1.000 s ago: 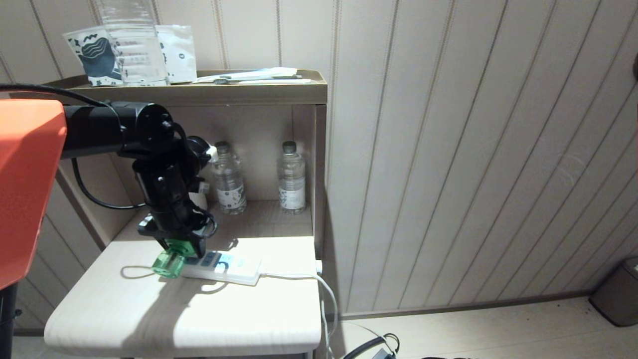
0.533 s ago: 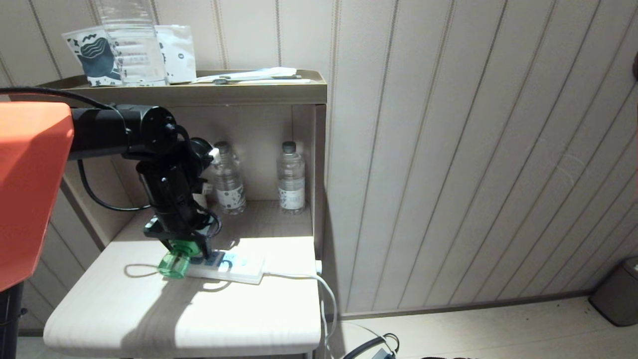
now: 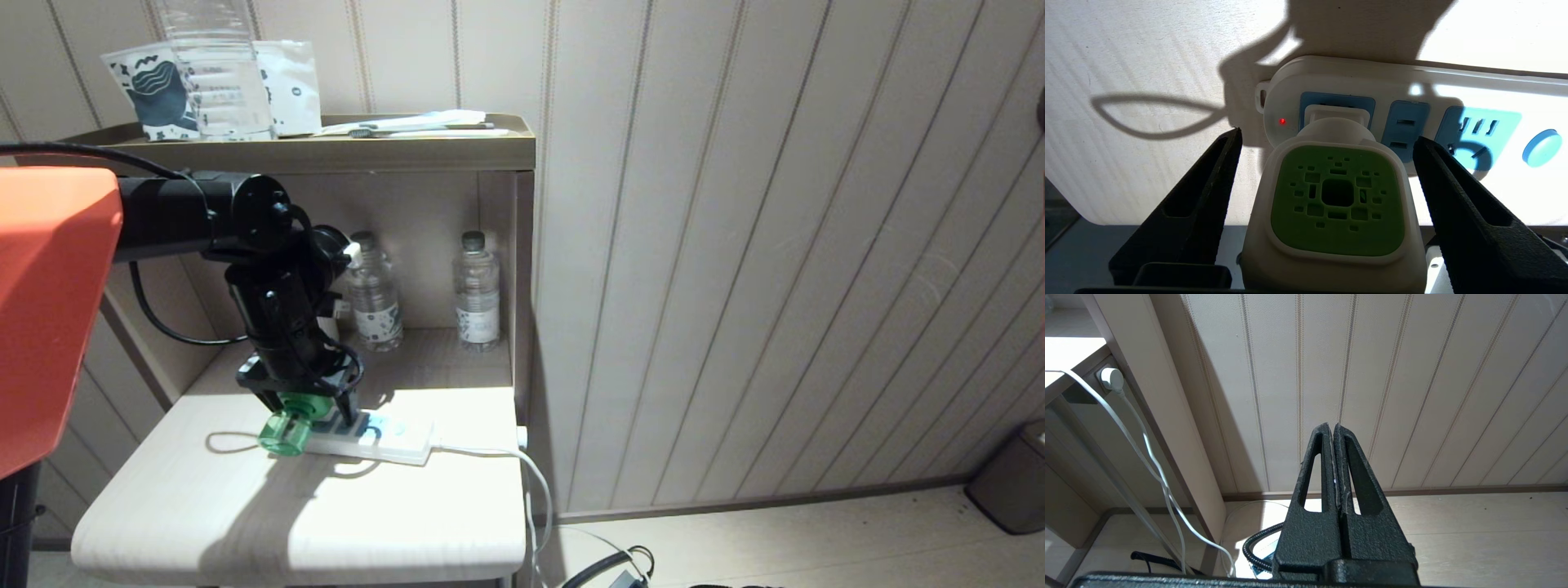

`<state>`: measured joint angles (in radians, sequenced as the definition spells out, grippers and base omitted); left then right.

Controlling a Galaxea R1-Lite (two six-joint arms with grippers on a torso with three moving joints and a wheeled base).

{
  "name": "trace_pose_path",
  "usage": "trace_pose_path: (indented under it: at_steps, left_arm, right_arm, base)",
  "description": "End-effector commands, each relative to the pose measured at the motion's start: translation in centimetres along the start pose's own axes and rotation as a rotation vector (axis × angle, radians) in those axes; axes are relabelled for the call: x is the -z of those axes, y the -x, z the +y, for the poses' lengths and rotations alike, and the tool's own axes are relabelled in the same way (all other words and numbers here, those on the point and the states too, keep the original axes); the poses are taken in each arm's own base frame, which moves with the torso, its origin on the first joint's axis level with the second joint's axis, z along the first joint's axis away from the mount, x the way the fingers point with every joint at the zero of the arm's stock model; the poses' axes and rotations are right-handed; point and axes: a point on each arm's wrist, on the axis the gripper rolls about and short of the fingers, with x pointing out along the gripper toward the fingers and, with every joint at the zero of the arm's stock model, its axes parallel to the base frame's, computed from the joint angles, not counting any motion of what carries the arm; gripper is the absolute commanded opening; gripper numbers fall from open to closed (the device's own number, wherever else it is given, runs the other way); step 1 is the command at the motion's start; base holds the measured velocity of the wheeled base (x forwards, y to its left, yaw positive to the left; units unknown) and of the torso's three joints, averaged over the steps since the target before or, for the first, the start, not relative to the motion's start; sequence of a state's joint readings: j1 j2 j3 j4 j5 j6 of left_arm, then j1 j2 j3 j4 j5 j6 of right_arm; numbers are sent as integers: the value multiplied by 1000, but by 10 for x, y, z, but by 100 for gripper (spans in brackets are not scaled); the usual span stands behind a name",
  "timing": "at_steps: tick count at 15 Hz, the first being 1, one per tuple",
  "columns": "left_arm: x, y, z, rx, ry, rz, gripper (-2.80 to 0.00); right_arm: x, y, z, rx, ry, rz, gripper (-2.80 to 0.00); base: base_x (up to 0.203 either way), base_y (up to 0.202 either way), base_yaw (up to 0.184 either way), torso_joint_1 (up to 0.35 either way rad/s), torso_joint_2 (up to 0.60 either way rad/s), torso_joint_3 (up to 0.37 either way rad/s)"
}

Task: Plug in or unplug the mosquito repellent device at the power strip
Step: Insert the plug into the socket

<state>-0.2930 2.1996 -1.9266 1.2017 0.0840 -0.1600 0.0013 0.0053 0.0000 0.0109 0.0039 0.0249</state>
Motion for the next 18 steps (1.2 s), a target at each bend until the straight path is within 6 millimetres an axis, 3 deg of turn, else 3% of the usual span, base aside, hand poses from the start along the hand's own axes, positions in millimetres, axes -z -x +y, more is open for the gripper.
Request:
trace_pose_path:
  at_steps: [1,6,18]
  left_arm:
    - [1,1,0,-2,1,4,0]
    - [-4,2,-2,83,12,-34,0]
    - [-4,-9,11,34,23,8,0]
  right_arm:
    - [0,0,0,-1,-1,1,-280]
    - [0,0,0,-1,0,1,-280]
    - [0,0,0,-1,-1,1,-280]
  base:
    - [0,0,0,0,0,0]
    - [0,0,0,0,0,0]
    - [0,0,0,0,0,0]
